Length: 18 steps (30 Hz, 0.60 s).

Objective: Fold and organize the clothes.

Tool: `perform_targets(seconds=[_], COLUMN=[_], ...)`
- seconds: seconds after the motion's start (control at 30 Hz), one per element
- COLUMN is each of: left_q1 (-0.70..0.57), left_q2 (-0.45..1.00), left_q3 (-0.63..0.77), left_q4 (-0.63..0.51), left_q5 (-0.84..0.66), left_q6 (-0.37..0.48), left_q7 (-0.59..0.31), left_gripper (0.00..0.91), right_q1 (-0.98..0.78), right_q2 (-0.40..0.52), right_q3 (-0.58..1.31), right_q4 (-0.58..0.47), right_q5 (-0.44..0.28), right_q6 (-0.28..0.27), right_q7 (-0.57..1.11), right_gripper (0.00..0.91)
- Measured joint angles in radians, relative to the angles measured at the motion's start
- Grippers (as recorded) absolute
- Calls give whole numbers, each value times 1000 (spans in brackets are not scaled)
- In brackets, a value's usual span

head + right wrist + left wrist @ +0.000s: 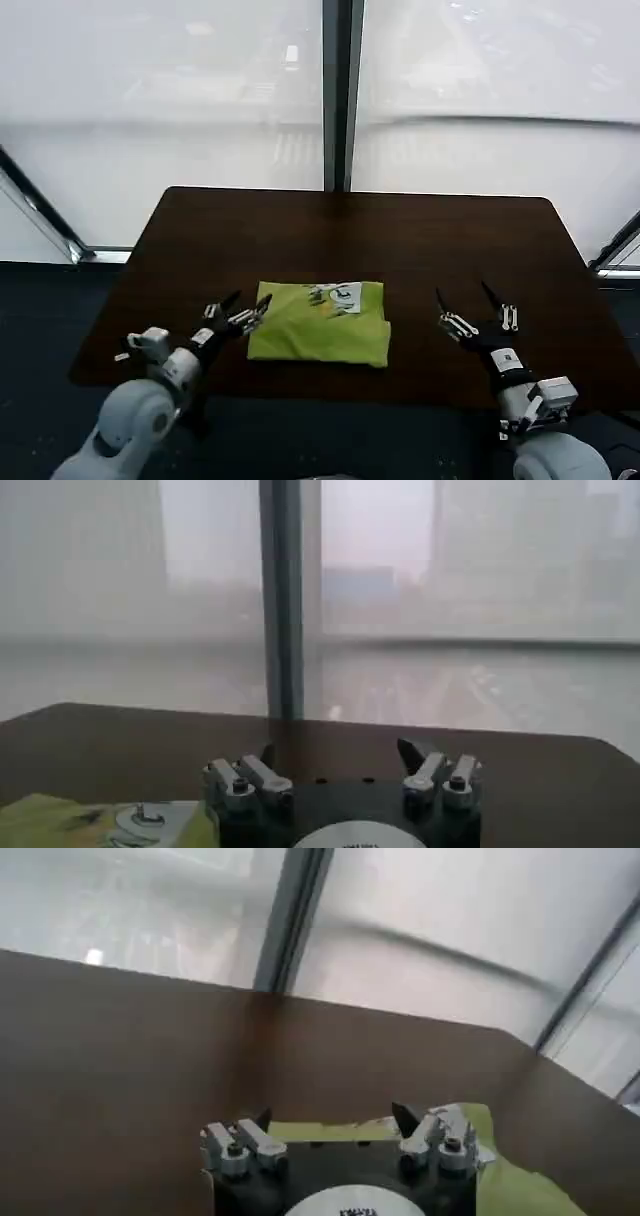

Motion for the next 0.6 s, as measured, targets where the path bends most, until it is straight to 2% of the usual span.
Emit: perform_targets(seconds=[0.17, 0.27, 0.6], left_q1=[47, 76, 85], left_q2=[-27, -42, -72], left_q3=[0, -1, -1], left_q4=[-5, -6, -1], left_q5=[34, 36, -58], left_q6=[-82, -100, -25], left_q7=[-18, -20, -63], left_gripper=[878, 878, 878], right_q1=[2, 8, 10], right_q2=[2, 2, 0], right_q3=[2, 0, 1], right_q4=[14, 15, 19], right_q5=[0, 0, -1], right_q6=[-3, -5, -6], right_q7=[2, 3, 3], right_gripper=[878, 878, 878])
